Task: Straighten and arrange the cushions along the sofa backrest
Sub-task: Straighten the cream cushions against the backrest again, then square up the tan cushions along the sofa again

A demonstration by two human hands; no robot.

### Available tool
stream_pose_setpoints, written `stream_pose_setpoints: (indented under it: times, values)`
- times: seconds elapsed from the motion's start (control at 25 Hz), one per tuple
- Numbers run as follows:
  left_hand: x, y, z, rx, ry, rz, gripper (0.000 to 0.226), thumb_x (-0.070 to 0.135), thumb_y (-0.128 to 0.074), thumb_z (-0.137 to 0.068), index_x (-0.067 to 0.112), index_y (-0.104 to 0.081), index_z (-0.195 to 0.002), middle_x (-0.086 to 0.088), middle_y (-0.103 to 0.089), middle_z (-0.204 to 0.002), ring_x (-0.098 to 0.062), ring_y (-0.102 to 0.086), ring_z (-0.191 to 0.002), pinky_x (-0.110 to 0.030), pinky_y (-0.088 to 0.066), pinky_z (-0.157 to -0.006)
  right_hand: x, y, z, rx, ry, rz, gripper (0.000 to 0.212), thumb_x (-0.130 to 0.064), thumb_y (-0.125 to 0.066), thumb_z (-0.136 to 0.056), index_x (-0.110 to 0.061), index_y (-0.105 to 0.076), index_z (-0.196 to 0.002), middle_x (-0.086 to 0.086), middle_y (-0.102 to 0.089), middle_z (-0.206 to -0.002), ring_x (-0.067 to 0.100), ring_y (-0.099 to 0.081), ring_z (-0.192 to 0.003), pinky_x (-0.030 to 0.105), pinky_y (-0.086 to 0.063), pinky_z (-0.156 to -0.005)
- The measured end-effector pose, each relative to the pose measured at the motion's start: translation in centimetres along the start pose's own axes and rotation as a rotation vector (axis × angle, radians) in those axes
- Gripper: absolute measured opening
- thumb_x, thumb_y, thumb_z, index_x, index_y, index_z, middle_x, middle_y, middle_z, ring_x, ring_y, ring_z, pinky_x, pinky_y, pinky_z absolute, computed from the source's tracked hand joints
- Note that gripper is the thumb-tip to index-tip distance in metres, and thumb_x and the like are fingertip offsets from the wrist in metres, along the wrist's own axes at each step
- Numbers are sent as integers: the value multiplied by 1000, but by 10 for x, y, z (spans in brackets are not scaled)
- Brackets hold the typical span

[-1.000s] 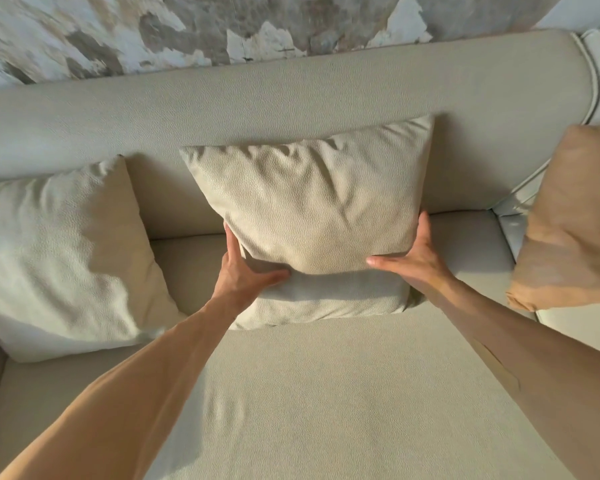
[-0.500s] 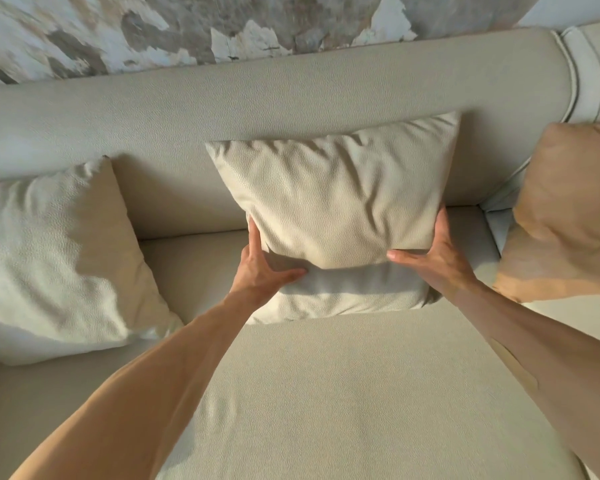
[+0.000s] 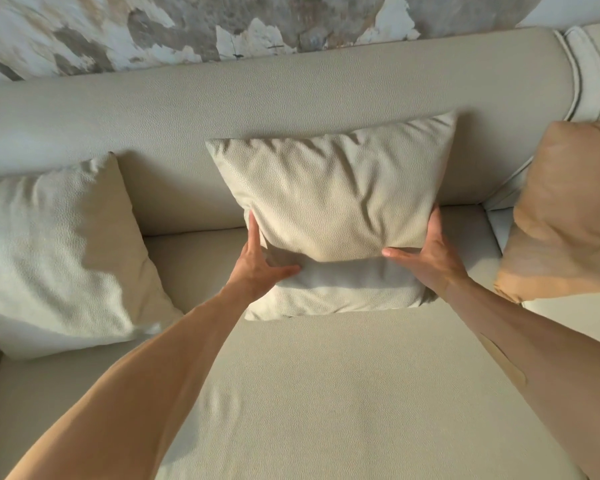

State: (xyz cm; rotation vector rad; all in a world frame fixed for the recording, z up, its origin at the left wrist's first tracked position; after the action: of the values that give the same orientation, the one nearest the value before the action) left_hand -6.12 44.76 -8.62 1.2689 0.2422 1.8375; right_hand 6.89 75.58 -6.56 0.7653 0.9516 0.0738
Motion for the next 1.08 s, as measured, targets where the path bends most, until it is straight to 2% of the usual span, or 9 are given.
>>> stream_pose_setpoints:
  times: [0.08, 0.2, 0.28, 0.4, 0.48, 0.56, 0.68, 0.8, 1.08]
  values:
    - [0, 2, -1, -42, 2, -17, 137, 43, -86, -68, 61, 31, -137, -8, -48, -141, -29, -66, -97, -30, -55, -70, -2, -1, 0, -3, -19, 64, 125, -47, -82, -68, -33, 8, -153, 6, -26, -158, 28, -35, -140, 37, -32, -108]
    - [2, 10, 4, -30, 20, -4, 129, 38, -83, -74, 51, 22, -149, -8, -42, -148, -22, -63, -100, -10, -43, -53, -10, 3, 2, 26, -37, 177, 125, -47, -80, -71, -28, 12, -154, 15, -27, -155, 34, -37, -138, 43, -35, -107]
    - [5, 15, 15, 5, 12, -39, 124, 37, -82, -77, 42, 14, -154, -10, -37, -151, -26, -57, -117, -9, -42, -62, -20, 6, 10, 35, -12, 241, 124, -48, -79, -72, -26, 13, -154, 16, -20, -157, 34, -32, -140, 46, -34, -107]
    - [17, 27, 36, 24, -47, -87, 122, 41, -81, -77, 38, 13, -156, -10, -23, -161, -28, -36, -142, -31, -41, -100, -41, 7, 34, -12, 108, 358, 118, -53, -75, -74, -35, 12, -152, 15, -8, -161, 37, -24, -144, 52, -34, -107]
    - [32, 42, 54, 37, -90, -119, 121, 46, -80, -77, 37, 11, -156, -7, -17, -163, -28, -31, -145, -41, -36, -109, -60, 11, 56, -37, 187, 520, 111, -63, -66, -76, -43, 13, -150, 6, -1, -164, 38, -16, -145, 57, -32, -107]
    - [42, 62, 74, 76, -99, -178, 123, 57, -78, -73, 43, 13, -154, -5, -8, -166, -31, -23, -149, -51, -34, -113, -82, 24, 81, -2, 204, 691, 104, -72, -56, -77, -44, 12, -150, 0, -1, -164, 38, -7, -147, 61, -26, -107]
    - [56, 87, 117, 70, -77, -359, 123, 73, -71, -69, 52, 22, -148, 1, 10, -167, -28, -3, -153, -63, -24, -114, -109, 51, 131, 62, 214, 788, 100, -76, -49, -77, -44, 10, -151, -1, -2, -164, 37, 0, -148, 65, -18, -109]
    - [87, 114, 168, 78, -128, -454, 120, 81, -62, -68, 51, 23, -147, 1, 13, -167, -27, 4, -154, -64, -15, -116, -125, 83, 179, 51, 163, 789, 98, -77, -47, -78, -46, 10, -150, -2, 4, -164, 34, 7, -149, 65, -11, -112]
    - [167, 144, 258, 156, -257, -458, 113, 79, -60, -72, 50, 15, -151, 1, 7, -168, -28, -1, -153, -58, -15, -117, -152, 169, 264, 123, 132, 735, 91, -76, -46, -80, -46, 1, -151, -5, 6, -164, 29, 7, -150, 61, -10, -114]
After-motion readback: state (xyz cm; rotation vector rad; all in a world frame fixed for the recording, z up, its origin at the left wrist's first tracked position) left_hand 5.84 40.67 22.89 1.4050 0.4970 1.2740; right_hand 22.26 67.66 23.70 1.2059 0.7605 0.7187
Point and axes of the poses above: each hand's wrist, its own z-axis away from the middle knuckle, its own y-axis out of the back of the hand, x = y × z, the point moved 9 cm from there along -z, towards the middle knuckle
